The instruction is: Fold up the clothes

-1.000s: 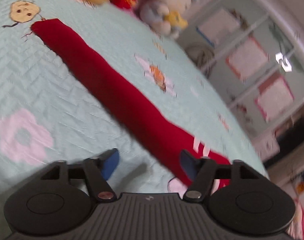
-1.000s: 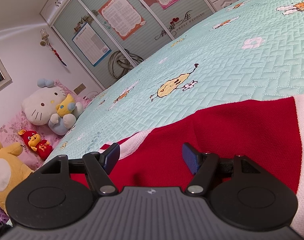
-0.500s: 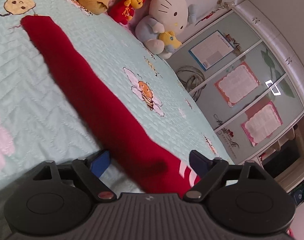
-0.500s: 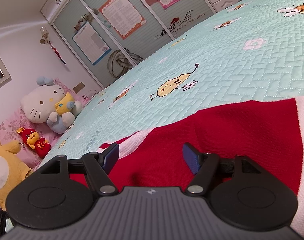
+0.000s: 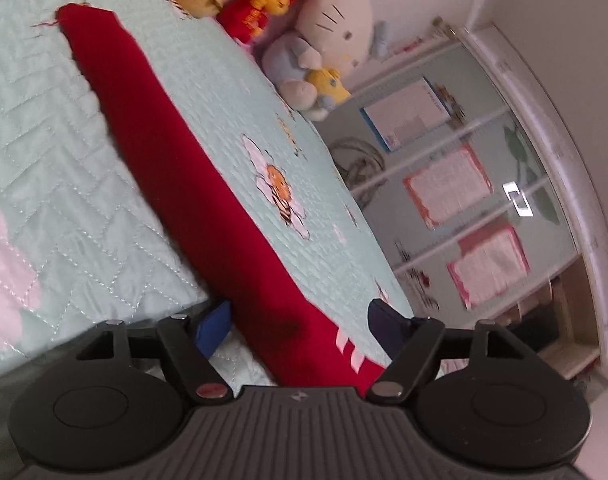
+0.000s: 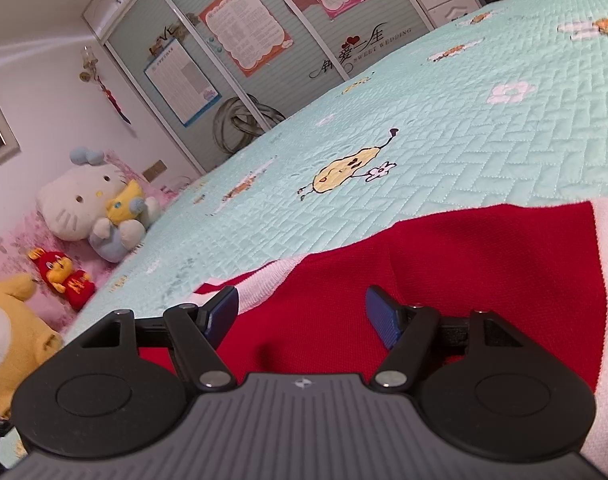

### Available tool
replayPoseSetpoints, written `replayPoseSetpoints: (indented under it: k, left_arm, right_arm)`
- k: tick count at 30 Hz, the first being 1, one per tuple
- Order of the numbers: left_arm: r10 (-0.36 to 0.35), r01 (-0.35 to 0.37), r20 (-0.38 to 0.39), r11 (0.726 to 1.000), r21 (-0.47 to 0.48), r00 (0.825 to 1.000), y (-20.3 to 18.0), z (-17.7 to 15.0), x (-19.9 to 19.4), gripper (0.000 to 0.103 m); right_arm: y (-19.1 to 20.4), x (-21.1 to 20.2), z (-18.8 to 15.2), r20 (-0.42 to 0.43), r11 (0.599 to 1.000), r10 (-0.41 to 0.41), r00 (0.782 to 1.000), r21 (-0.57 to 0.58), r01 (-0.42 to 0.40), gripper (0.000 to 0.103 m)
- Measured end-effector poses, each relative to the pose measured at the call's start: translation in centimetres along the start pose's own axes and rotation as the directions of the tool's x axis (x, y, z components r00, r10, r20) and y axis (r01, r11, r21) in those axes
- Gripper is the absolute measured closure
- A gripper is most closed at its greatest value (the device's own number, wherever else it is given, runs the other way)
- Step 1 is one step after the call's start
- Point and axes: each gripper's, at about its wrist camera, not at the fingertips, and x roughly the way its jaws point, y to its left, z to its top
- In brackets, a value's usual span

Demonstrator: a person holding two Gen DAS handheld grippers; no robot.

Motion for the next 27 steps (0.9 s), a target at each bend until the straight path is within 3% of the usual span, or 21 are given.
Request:
replayPoseSetpoints:
  k: [2, 4, 7, 9, 11, 14, 17, 20, 23, 27]
  left_arm:
    - [-0.014, 0.017, -0.06, 0.999, 0.034, 0.998, 0.0, 0.3, 0.0, 0.029]
    - [-0.052, 0.049, -0.129, 0.998, -0.031, 0.99, 0.7, 1.3, -0.6, 0.029]
    - [-0.108, 0.078, -0.192, 0.984, -0.161, 0.975, 2.7, 3.1, -2.5, 0.029]
    - [-0.123, 0.09, -0.194, 0.982, -0.168, 0.973, 3.6, 3.7, -4.2, 0.029]
    - [-0.143, 0.117, -0.171, 0.981, -0.157, 0.975, 4.5, 3.9, -5.5, 0.029]
    - [-0.218, 0.186, -0.134, 0.958, -0.22, 0.967, 6.1, 3.6, -5.5, 0.03]
    - [-0.252, 0.205, -0.131, 0.934, -0.294, 0.959, 6.6, 3.8, -5.2, 0.029]
    - [-0.276, 0.223, -0.126, 0.919, -0.326, 0.953, 7.0, 3.8, -5.1, 0.03]
    - [-0.277, 0.226, -0.124, 0.92, -0.319, 0.953, 6.8, 3.7, -5.2, 0.03]
    - [-0.245, 0.206, -0.121, 0.941, -0.269, 0.962, 6.1, 3.3, -5.6, 0.03]
  right_arm:
    - [2.9, -0.1, -0.7, -0.014, 0.989, -0.094, 0.995, -0.112, 0.092, 0.033]
    - [5.8, -0.2, -1.4, -0.017, 0.958, -0.189, 0.982, -0.223, 0.18, 0.033]
    - [10.2, -0.4, -2.4, -0.001, 0.873, -0.326, 0.945, -0.384, 0.301, 0.034]
    - [15.8, -2.6, -5.9, -0.005, 0.862, -0.209, 0.978, -0.473, 0.182, 0.034]
    - [21.5, -4.9, -9.4, -0.021, 0.829, -0.088, 0.996, -0.556, 0.062, 0.034]
    - [28.1, -4.2, -16.9, -0.035, 0.565, -0.113, 0.993, -0.824, 0.035, 0.034]
    - [34.1, -3.2, -24.2, -0.012, 0.218, -0.14, 0.99, -0.976, 0.019, 0.034]
    - [36.6, -2.2, -27.9, 0.014, 0.016, -0.098, 0.995, -1.0, 0.016, 0.034]
    - [37.7, -2.5, -29.1, 0.063, -0.08, -0.109, 0.992, -0.995, 0.055, 0.034]
    - [37.6, -5.9, -26.3, 0.076, 0.156, -0.146, 0.986, -0.983, 0.099, 0.034]
